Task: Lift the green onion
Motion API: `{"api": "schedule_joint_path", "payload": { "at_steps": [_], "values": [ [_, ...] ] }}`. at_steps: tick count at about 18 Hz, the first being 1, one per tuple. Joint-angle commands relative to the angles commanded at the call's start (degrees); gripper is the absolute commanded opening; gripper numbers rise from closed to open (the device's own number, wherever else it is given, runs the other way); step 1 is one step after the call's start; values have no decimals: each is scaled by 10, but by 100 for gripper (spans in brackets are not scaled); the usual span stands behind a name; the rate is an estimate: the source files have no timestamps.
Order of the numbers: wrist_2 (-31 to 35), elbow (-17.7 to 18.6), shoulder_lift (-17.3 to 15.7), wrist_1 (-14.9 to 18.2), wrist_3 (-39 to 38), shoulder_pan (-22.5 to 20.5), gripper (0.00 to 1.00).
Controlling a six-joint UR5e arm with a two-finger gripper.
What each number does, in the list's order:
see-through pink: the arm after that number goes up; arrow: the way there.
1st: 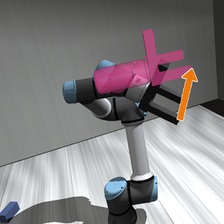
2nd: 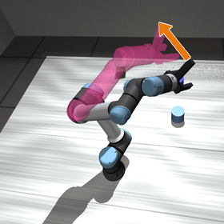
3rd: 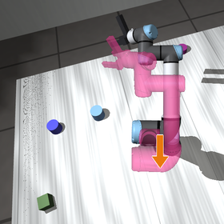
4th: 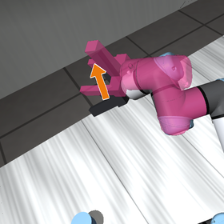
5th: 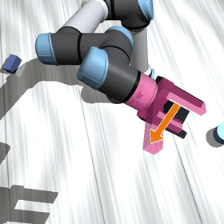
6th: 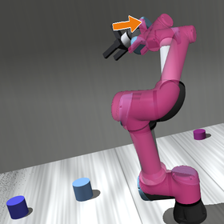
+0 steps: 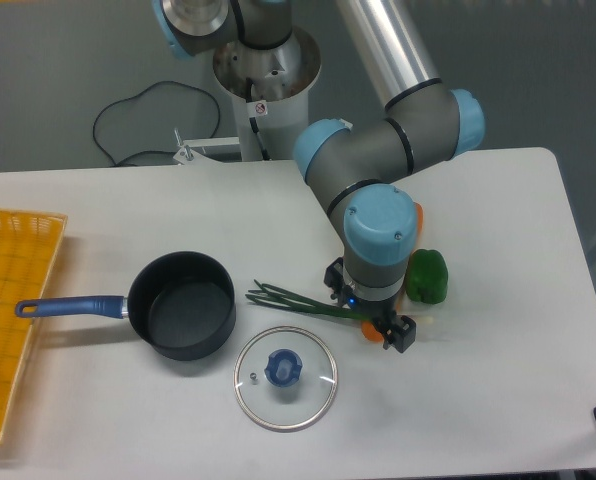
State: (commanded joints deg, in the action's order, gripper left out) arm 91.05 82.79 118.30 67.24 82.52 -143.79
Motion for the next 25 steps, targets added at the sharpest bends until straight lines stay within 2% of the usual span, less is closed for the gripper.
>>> {"api": "schedule_joint_path", "payload": {
  "at_steps": [3, 6, 9, 19, 22, 25],
  "values": [
    [9, 0, 5, -6, 29, 0, 100],
    [55, 4, 11, -5, 108, -1, 100],
    [65, 4, 14, -7, 144, -21, 100],
    [106, 7, 37, -29, 160, -28, 96],
    [119, 12, 40, -35, 159, -24, 89],
    [126, 27, 42, -57, 159, -24, 85]
  ]
}}
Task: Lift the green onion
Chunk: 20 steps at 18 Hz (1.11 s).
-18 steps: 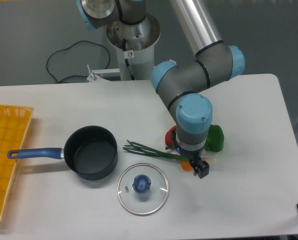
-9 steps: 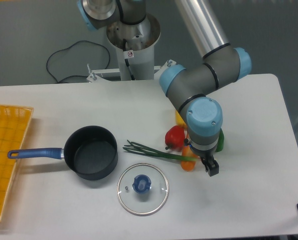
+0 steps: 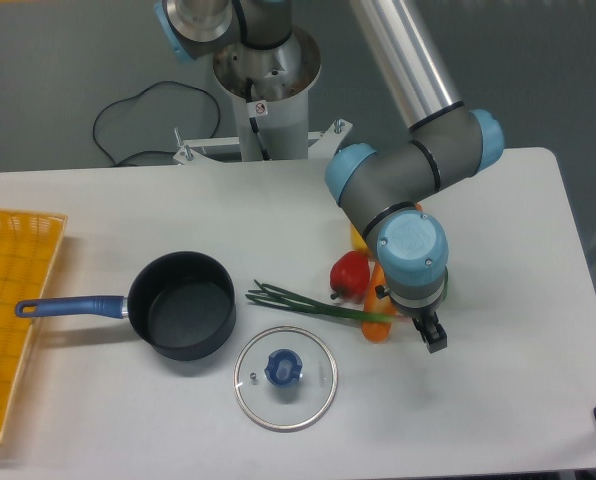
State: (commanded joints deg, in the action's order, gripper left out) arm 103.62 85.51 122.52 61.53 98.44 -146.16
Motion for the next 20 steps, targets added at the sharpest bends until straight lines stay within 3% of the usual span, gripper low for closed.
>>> {"api": "schedule_joint_path", "payload": {
  "at_steps": [4, 9, 20],
  "values": [
    [3, 5, 0, -10, 0, 4, 70],
    [7, 7, 0, -11, -6, 8, 60],
    [50, 7, 1, -12, -2, 11, 60]
  ]
}}
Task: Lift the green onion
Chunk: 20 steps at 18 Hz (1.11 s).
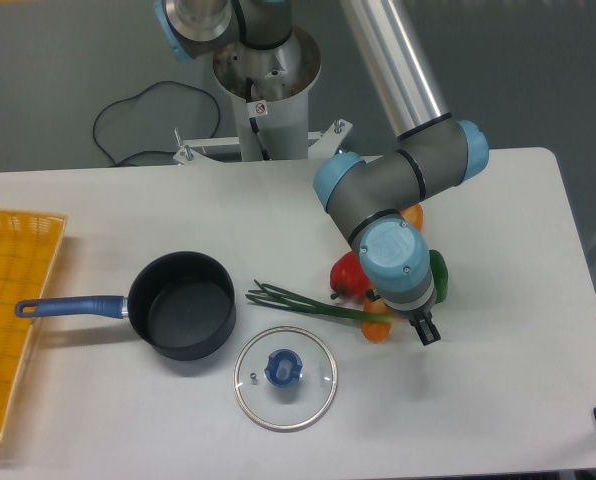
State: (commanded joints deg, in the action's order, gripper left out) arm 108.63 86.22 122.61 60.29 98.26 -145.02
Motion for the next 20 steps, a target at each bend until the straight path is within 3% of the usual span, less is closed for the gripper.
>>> {"api": "schedule_joint_path", "payload": {
  "at_steps": [8, 20],
  "values": [
    [44, -2, 13, -26, -4, 6, 60],
    [87, 0, 22, -35, -40, 27, 60]
  ]
}}
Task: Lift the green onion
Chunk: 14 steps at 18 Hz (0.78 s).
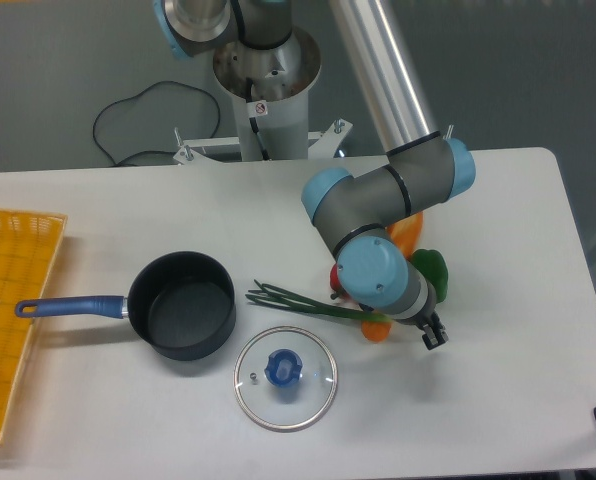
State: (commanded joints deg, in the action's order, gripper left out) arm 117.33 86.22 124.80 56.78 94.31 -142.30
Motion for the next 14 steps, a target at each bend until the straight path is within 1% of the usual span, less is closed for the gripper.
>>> {"api": "schedule_joint_path", "payload": {
  "at_steps": [12, 14],
  "values": [
    [13, 0, 6, 0, -6, 4, 60],
    [29, 1, 7, 0, -6, 4, 60]
  ]
}}
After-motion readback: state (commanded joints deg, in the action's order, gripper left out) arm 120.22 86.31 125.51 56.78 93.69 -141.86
